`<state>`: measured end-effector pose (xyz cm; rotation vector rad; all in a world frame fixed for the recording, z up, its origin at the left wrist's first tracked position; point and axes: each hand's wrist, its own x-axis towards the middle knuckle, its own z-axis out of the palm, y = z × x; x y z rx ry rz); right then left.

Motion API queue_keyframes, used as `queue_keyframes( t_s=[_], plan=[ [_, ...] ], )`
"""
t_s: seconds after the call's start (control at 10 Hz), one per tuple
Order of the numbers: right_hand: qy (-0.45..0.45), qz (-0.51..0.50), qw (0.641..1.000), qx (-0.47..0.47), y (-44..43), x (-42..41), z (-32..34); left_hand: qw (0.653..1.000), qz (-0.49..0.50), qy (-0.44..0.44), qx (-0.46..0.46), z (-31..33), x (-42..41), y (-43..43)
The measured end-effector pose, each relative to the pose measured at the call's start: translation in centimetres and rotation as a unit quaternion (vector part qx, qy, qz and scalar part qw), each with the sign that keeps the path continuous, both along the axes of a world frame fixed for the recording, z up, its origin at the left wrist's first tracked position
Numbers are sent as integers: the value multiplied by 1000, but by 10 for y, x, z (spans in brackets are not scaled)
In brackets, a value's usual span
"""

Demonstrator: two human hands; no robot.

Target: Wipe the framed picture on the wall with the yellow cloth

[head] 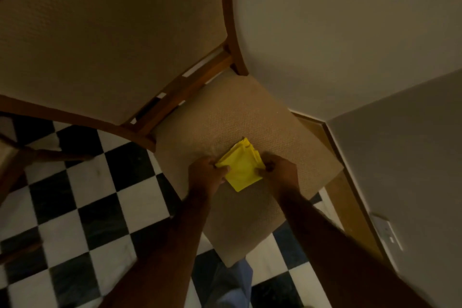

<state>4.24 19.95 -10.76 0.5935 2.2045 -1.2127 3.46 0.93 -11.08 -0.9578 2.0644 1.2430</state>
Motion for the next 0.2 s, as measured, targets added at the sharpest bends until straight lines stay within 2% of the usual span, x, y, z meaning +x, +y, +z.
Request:
queue_keyframes(
  t_s=[0.1,0.2],
  plan=[
    [43,49,994,82,-11,4,-5,968,-194,15,-158,-2,-3,-1],
    [60,87,979,175,-11,5,3,903,-329,23,-276,9,-2,3]
  ],
)
